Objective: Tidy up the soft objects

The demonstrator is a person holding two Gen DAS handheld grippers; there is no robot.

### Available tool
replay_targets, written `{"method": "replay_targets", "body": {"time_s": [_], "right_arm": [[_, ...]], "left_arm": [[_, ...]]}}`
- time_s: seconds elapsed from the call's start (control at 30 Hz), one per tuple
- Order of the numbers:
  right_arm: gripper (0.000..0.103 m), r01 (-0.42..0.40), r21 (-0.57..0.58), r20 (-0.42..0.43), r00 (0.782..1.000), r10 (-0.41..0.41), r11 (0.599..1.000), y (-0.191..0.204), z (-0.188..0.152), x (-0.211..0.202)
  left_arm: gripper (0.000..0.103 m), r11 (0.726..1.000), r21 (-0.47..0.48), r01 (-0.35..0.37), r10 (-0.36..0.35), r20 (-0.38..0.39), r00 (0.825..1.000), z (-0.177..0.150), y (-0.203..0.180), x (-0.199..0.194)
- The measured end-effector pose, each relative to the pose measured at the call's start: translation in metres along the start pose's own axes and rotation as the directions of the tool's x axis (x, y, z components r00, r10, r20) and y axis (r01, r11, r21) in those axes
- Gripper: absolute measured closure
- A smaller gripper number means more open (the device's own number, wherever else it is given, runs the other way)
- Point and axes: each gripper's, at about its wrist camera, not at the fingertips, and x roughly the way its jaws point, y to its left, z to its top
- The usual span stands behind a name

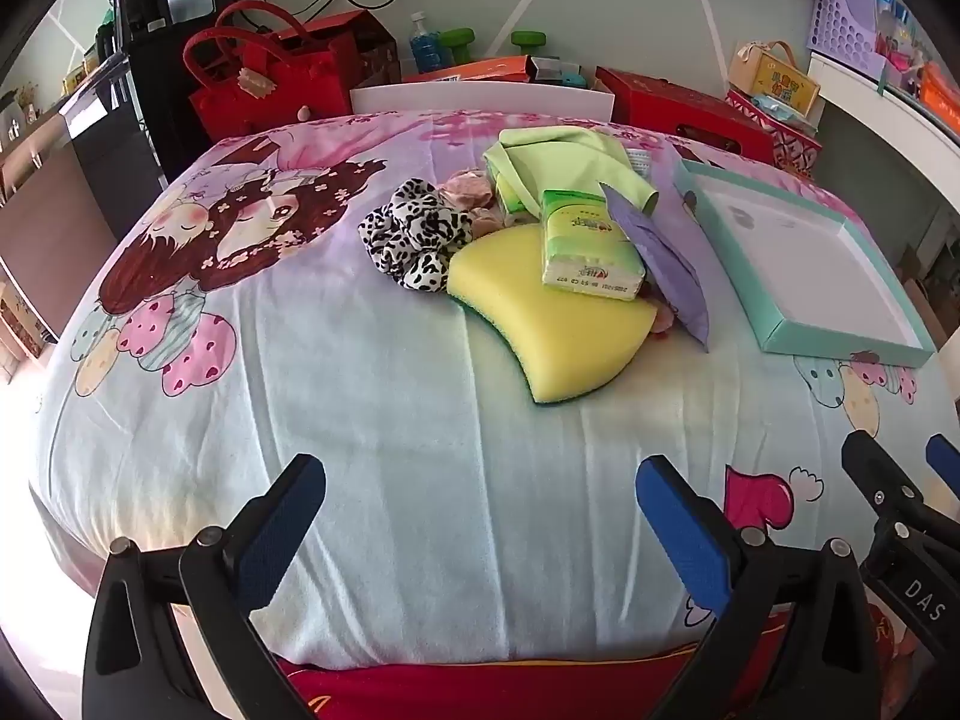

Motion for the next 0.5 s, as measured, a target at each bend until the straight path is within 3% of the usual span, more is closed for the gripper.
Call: {"method": "replay_targets", "body": {"time_s": [0.3,0.5], "right_arm": [[0.0,-0.003,0.019,0.008,1.0,0.003,1.0,-0.005,0.0,-0.004],[0.0,-0.001,0.029,0.023,1.0,0.0,1.0,-0.005,-0.004,-0.004]], "left_arm": [[0.0,1.0,-0.026,0.001,-0.001,-0.01,1.0,0.008,0.019,0.0],[0.0,0.999,-0.014,-0.029,0.029,-0.003,1.0,0.003,0.011,-0.002]]}}
